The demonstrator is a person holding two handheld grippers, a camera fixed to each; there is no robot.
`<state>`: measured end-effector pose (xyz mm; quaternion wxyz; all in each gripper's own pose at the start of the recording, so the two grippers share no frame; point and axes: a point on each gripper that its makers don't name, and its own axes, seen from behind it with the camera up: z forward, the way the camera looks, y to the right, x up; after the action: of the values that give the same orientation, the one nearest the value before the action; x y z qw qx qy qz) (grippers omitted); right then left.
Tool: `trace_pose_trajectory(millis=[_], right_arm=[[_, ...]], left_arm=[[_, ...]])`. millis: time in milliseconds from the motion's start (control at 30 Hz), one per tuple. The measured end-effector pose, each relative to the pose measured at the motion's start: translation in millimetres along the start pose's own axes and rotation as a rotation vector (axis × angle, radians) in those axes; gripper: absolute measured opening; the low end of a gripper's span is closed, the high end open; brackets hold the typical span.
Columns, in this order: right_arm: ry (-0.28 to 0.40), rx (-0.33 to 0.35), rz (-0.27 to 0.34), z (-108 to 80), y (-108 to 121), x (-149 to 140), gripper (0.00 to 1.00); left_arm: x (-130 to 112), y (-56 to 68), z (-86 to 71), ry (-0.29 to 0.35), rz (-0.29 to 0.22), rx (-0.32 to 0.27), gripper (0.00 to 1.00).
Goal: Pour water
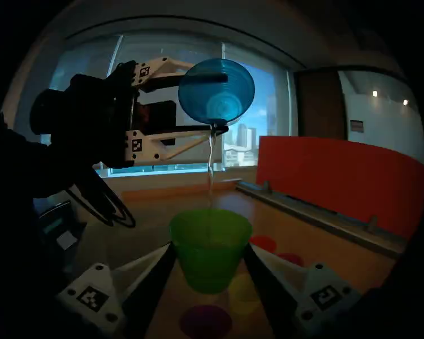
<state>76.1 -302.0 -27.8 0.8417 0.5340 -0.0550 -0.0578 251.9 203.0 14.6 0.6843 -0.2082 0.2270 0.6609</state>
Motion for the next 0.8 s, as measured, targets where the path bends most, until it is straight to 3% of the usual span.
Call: trace_pose_trajectory(millis=[800], right_arm=[[0.012,-0.006,-0.004,-2.0,2.9,5.9,0.87]], left_arm=[[10.5,-6.8,-2.2,0.01,0.08,0.022,0.78]])
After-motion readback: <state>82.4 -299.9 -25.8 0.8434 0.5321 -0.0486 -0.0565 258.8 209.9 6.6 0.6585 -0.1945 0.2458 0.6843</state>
